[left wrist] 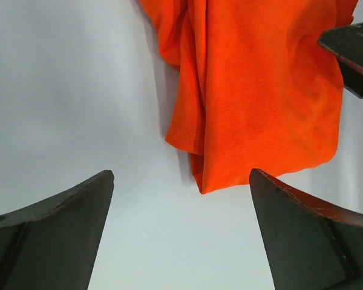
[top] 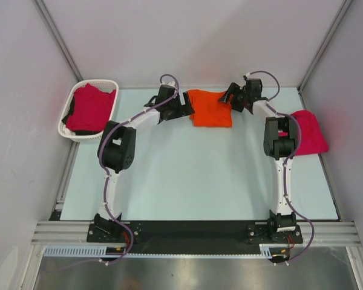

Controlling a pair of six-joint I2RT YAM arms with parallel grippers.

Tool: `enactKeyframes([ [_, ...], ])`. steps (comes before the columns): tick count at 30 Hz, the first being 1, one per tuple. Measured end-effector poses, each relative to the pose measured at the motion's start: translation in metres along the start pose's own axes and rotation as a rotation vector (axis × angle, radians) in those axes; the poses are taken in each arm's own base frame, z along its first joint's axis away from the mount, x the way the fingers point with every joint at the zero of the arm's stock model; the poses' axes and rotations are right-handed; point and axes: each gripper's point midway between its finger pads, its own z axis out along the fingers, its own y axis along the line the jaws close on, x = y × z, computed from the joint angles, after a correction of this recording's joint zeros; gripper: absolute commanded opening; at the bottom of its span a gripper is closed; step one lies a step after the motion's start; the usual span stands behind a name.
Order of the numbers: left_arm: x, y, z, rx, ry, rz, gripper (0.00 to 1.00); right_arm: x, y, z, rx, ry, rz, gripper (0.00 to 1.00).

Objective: Fold and stack the t-shirts
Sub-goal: Put the neatly folded tshirt into the corner of the board with the right arm

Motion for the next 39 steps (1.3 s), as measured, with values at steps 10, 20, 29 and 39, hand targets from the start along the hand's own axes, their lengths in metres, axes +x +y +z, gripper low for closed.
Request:
enactKeyframes([
  [10, 0.001, 0.002, 0.0, -0.006, 0.005, 0.004, 1.0, 0.025, -0.007, 0.013, 0.096, 0.068, -0.052, 0.0],
  [20, 0.001, 0.003, 0.0, -0.015, 0.002, 0.006, 1.0, 0.036, -0.013, -0.036, 0.351, 0.085, -0.239, 0.0],
  [29, 0.0, 0.002, -0.002, -0.015, 0.011, 0.007, 1.0, 0.006, -0.026, -0.093, 0.562, 0.058, -0.378, 0.0],
  [39, -0.019, -0.017, -0.006, 0.042, -0.016, 0.014, 1.0, -0.02, -0.037, -0.16, 0.772, 0.032, -0.446, 0.0],
])
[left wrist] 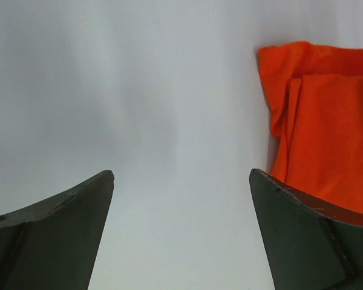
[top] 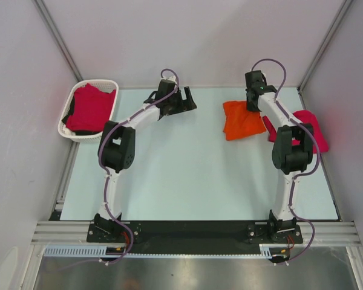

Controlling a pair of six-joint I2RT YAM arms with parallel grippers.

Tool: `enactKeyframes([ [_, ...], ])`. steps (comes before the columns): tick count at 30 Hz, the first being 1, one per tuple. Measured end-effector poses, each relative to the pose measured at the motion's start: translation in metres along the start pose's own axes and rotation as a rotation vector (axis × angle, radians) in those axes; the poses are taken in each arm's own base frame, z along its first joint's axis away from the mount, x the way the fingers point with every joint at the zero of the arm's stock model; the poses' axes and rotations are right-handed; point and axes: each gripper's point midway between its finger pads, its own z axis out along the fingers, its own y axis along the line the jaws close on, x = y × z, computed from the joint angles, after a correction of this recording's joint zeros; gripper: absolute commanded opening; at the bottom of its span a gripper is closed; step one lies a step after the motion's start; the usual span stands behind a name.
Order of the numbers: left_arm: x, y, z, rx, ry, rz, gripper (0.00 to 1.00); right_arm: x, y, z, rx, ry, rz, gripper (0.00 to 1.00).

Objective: Fold and stack the t-shirts
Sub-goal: Put the neatly folded tshirt into the corner of the board with the right arm

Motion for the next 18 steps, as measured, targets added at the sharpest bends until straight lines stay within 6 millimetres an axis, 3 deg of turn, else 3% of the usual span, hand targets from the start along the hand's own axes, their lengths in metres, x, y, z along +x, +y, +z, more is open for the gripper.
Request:
enactKeyframes([
  [11, 0.007, -0.001, 0.005, 0.017, 0.023, -0.001, 1.0, 0.018, -0.087, -0.046, 0.223, 0.026, 0.012, 0.0],
  [18, 0.011, -0.003, 0.007, 0.026, 0.035, 0.001, 1.0, 0.019, -0.128, -0.063, 0.336, 0.01, 0.021, 0.0],
])
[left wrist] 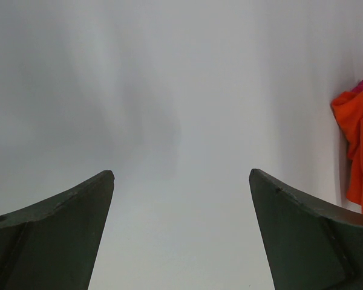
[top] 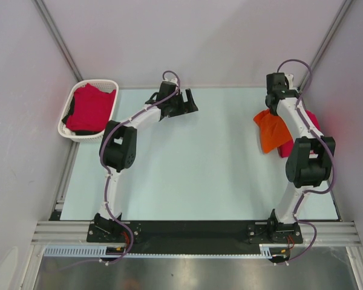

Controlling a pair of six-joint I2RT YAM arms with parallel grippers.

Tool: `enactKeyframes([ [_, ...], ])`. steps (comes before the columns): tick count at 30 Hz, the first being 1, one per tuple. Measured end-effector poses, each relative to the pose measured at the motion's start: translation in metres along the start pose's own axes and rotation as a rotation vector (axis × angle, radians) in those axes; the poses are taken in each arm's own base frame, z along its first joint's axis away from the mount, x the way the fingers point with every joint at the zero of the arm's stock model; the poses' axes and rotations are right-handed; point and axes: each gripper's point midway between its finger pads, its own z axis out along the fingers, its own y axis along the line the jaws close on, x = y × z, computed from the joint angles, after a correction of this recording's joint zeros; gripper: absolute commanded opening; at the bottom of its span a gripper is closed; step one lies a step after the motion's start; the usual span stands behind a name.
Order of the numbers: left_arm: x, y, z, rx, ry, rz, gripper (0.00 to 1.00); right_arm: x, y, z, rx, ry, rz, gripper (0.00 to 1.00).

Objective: Fold and stack the t-shirts
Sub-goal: Put the neatly folded tshirt into the corner of the board with the right arm

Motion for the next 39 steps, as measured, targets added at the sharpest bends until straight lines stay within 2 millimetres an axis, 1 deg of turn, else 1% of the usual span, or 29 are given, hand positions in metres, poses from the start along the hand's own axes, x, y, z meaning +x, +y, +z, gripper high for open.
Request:
enactKeyframes([
  [4, 0.002, -0.003, 0.0, 0.01, 0.006, 0.002, 1.0, 0.007, -0.021, 0.01, 0.084, 0.018, -0.009, 0.0],
  [7, 0.003, -0.005, 0.0, 0.016, 0.011, 0.004, 1.0, 0.011, -0.036, 0.021, 0.142, 0.04, -0.001, 0.0],
  [10, 0.004, -0.006, 0.0, 0.017, 0.011, 0.005, 1.0, 0.024, -0.059, 0.042, 0.205, 0.093, 0.026, 0.0],
  [14, 0.004, -0.006, 0.0, 0.017, 0.012, 0.005, 1.0, 0.045, -0.092, 0.073, 0.279, 0.174, 0.079, 0.0],
  [16, 0.004, -0.006, 0.0, 0.018, 0.011, 0.005, 1.0, 0.052, -0.107, 0.084, 0.307, 0.2, 0.104, 0.0],
  [18, 0.004, -0.006, 0.0, 0.017, 0.012, 0.005, 1.0, 0.055, -0.12, 0.091, 0.333, 0.212, 0.127, 0.0],
  [20, 0.004, -0.006, 0.0, 0.018, 0.012, 0.006, 1.0, 0.053, -0.128, 0.095, 0.347, 0.207, 0.146, 0.0],
  [22, 0.004, -0.006, 0.0, 0.017, 0.012, 0.007, 0.99, 0.047, -0.132, 0.097, 0.355, 0.186, 0.158, 0.01],
  [24, 0.005, -0.006, 0.0, 0.017, 0.013, 0.007, 1.0, 0.038, -0.133, 0.099, 0.357, 0.16, 0.166, 0.02],
  [25, 0.005, -0.007, 0.0, 0.018, 0.013, 0.008, 1.0, 0.034, -0.134, 0.1, 0.357, 0.151, 0.166, 0.05],
  [27, 0.005, -0.006, 0.001, 0.018, 0.014, 0.014, 1.0, 0.023, -0.132, 0.106, 0.357, 0.129, 0.171, 0.07],
  [28, 0.005, -0.006, 0.001, 0.018, 0.014, 0.016, 1.0, 0.02, -0.131, 0.11, 0.357, 0.125, 0.174, 0.27],
  [29, 0.006, -0.007, 0.001, 0.018, 0.015, 0.018, 1.0, 0.018, -0.13, 0.116, 0.358, 0.125, 0.175, 0.38],
  [30, 0.006, -0.006, 0.001, 0.018, 0.015, 0.022, 1.0, 0.017, -0.128, 0.122, 0.36, 0.126, 0.178, 0.54],
  [31, 0.006, -0.006, 0.001, 0.018, 0.015, 0.023, 1.0, 0.019, -0.127, 0.129, 0.365, 0.134, 0.176, 0.99],
  [33, 0.006, -0.006, 0.001, 0.017, 0.016, 0.024, 1.0, 0.026, -0.124, 0.141, 0.382, 0.156, 0.173, 1.0],
  [35, 0.007, -0.006, 0.001, 0.016, 0.018, 0.025, 1.0, 0.037, -0.122, 0.146, 0.403, 0.188, 0.156, 1.0],
  [37, 0.007, -0.005, 0.0, 0.014, 0.022, 0.029, 1.0, 0.043, -0.122, 0.146, 0.421, 0.203, 0.152, 1.0],
  [39, 0.008, -0.005, 0.0, 0.013, 0.023, 0.029, 1.0, 0.043, -0.124, 0.142, 0.438, 0.197, 0.16, 1.0],
])
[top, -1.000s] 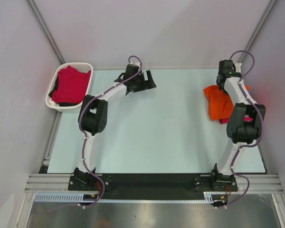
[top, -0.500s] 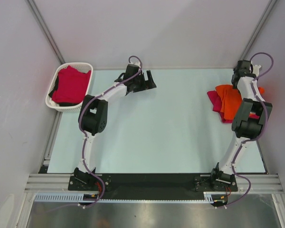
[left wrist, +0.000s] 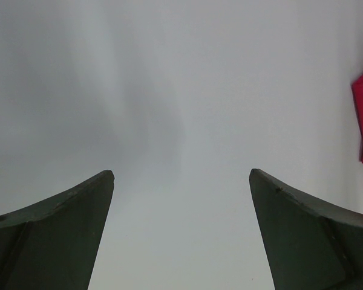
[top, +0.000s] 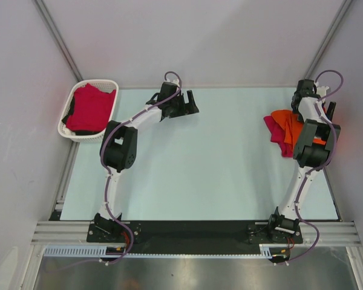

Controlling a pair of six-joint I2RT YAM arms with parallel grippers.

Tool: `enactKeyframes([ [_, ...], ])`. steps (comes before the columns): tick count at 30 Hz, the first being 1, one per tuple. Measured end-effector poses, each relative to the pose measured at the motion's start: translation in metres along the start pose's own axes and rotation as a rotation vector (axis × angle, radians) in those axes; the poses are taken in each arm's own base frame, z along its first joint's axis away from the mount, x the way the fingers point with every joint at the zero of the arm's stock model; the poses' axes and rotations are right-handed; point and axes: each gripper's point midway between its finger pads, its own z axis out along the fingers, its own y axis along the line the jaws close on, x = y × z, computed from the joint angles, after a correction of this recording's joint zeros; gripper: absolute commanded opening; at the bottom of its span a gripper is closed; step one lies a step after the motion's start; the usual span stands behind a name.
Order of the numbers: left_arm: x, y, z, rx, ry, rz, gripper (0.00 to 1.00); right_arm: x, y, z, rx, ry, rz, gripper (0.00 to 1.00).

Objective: Fold and stack the t-shirts
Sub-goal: Put the neatly folded tshirt into the corner of the board with the right arm

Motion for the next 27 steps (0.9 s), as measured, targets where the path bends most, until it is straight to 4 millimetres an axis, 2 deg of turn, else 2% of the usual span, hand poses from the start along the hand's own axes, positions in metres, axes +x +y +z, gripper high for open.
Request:
enactKeyframes([
  [3, 0.001, 0.0, 0.0, -0.002, 0.003, -0.001, 1.0, 0.001, -0.004, -0.017, 0.012, -0.026, 0.002, 1.0],
  [4, 0.001, 0.001, 0.0, -0.002, 0.004, -0.001, 1.0, 0.001, -0.005, -0.028, 0.008, -0.045, 0.0, 0.99],
  [6, 0.001, 0.0, 0.0, -0.002, 0.005, 0.0, 1.0, -0.005, -0.004, -0.056, -0.016, -0.103, 0.001, 0.91],
  [8, 0.003, 0.0, 0.0, -0.002, 0.008, 0.0, 0.99, -0.016, -0.003, -0.088, -0.055, -0.185, 0.031, 0.54],
  [9, 0.005, 0.0, 0.001, -0.003, 0.01, 0.0, 0.98, -0.021, -0.003, -0.105, -0.08, -0.225, 0.046, 0.32],
  [10, 0.006, 0.001, 0.001, -0.004, 0.014, -0.001, 0.94, -0.024, -0.001, -0.116, -0.105, -0.255, 0.056, 0.0],
  [12, 0.013, 0.004, 0.002, -0.009, 0.025, -0.002, 0.81, -0.03, 0.001, -0.136, -0.17, -0.309, 0.107, 0.0],
  [13, 0.017, 0.006, 0.003, -0.013, 0.034, -0.004, 0.64, -0.033, 0.0, -0.14, -0.193, -0.322, 0.142, 0.0],
  [15, 0.024, 0.009, 0.004, -0.017, 0.05, -0.008, 0.37, -0.037, -0.002, -0.133, -0.21, -0.32, 0.183, 0.0],
  [16, 0.028, 0.011, 0.004, -0.019, 0.056, -0.007, 0.15, -0.036, -0.002, -0.125, -0.211, -0.306, 0.192, 0.0],
  [17, 0.031, 0.012, 0.005, -0.02, 0.063, -0.009, 0.08, -0.034, -0.003, -0.115, -0.207, -0.289, 0.198, 0.0],
  [19, 0.036, 0.015, 0.005, -0.022, 0.073, -0.008, 0.01, -0.027, 0.0, -0.096, -0.205, -0.25, 0.202, 0.0],
  [23, 0.039, 0.017, 0.005, -0.025, 0.081, -0.004, 0.01, -0.012, 0.004, -0.062, -0.218, -0.177, 0.207, 0.0],
  [27, 0.041, 0.017, 0.003, -0.022, 0.085, -0.004, 0.04, -0.003, 0.017, -0.05, -0.263, -0.135, 0.207, 0.0],
])
